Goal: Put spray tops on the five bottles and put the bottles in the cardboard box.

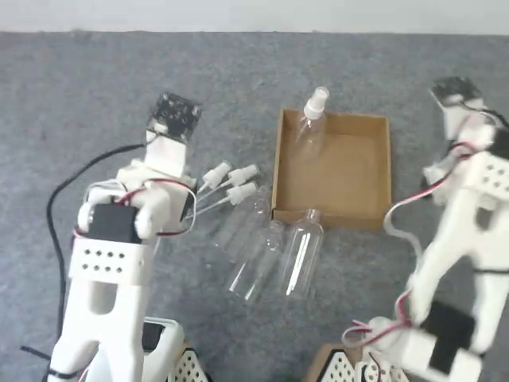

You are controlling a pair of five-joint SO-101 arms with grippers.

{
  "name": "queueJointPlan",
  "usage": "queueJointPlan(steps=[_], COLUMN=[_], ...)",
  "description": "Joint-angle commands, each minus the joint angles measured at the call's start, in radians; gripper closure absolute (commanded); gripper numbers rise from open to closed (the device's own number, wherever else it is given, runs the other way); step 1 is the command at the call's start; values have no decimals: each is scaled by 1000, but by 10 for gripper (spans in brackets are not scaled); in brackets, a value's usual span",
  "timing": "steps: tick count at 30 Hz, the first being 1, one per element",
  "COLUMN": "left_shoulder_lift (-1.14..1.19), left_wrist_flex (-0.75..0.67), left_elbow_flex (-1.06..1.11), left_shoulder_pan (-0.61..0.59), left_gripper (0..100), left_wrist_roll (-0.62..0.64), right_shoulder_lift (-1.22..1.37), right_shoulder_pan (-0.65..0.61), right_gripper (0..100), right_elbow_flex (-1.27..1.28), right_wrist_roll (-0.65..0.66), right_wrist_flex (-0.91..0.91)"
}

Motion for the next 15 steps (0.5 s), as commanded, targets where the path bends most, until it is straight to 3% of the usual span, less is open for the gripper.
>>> queueJointPlan(steps=[1,8,15], left_shoulder_lift=[-41,-43,-143], left_wrist_flex=[46,89,41], left_elbow_flex=[-171,-395,-518], left_shoulder_pan=[-6,-6,-6], left_gripper=[988,988,988], left_wrist_roll=[69,230,365], right_shoulder_lift=[-209,-441,-555], right_shoulder_pan=[-209,-662,-940], right_gripper=[992,993,993], right_elbow_flex=[2,201,571], right_wrist_roll=[-132,-354,-470], right_wrist_flex=[8,-91,-492])
